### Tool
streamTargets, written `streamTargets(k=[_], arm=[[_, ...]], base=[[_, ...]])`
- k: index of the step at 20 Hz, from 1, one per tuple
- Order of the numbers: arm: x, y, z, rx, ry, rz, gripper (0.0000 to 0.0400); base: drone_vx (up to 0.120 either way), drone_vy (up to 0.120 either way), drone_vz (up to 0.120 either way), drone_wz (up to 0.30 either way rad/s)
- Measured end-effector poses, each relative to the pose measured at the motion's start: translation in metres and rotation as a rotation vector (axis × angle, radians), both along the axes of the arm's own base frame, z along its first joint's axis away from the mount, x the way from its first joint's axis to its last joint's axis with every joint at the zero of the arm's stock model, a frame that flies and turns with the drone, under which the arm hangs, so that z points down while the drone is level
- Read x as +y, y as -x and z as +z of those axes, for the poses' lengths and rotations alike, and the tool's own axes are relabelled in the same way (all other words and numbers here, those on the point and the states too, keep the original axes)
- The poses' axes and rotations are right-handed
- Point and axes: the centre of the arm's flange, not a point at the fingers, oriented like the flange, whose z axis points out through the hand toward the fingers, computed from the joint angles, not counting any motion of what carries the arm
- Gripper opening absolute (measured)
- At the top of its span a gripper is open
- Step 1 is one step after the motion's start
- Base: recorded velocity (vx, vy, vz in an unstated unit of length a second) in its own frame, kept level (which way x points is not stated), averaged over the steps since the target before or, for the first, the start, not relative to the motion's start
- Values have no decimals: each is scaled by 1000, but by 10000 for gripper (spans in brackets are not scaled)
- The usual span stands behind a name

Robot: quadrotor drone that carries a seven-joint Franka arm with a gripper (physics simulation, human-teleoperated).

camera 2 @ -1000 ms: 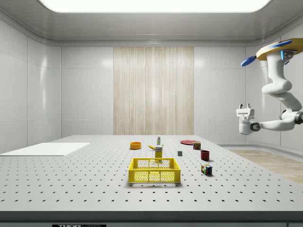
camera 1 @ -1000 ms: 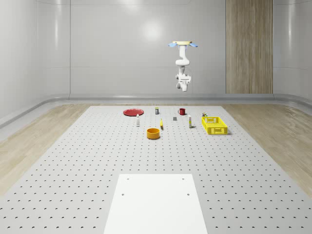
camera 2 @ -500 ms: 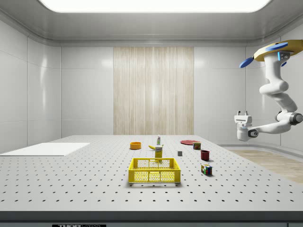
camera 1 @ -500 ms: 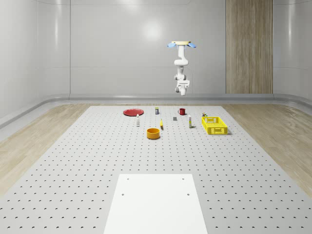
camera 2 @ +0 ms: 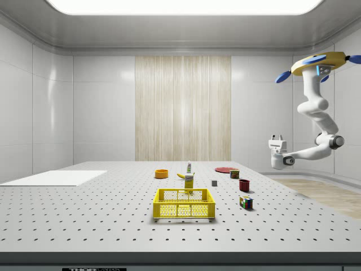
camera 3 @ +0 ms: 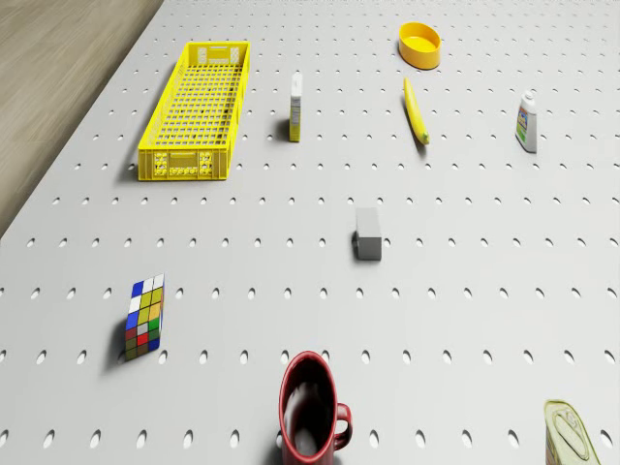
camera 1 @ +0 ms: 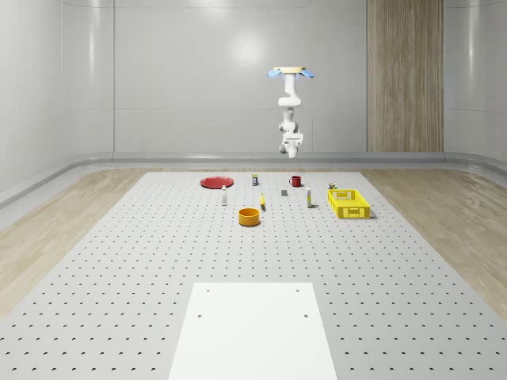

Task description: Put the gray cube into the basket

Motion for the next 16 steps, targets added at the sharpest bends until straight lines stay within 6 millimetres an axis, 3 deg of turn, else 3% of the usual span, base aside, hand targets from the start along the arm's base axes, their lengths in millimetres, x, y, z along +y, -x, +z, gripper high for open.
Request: streamTargets(k=[16], arm=[[0, 1, 2, -12, 2, 0, 400]], base=[[120, -120, 0, 0]])
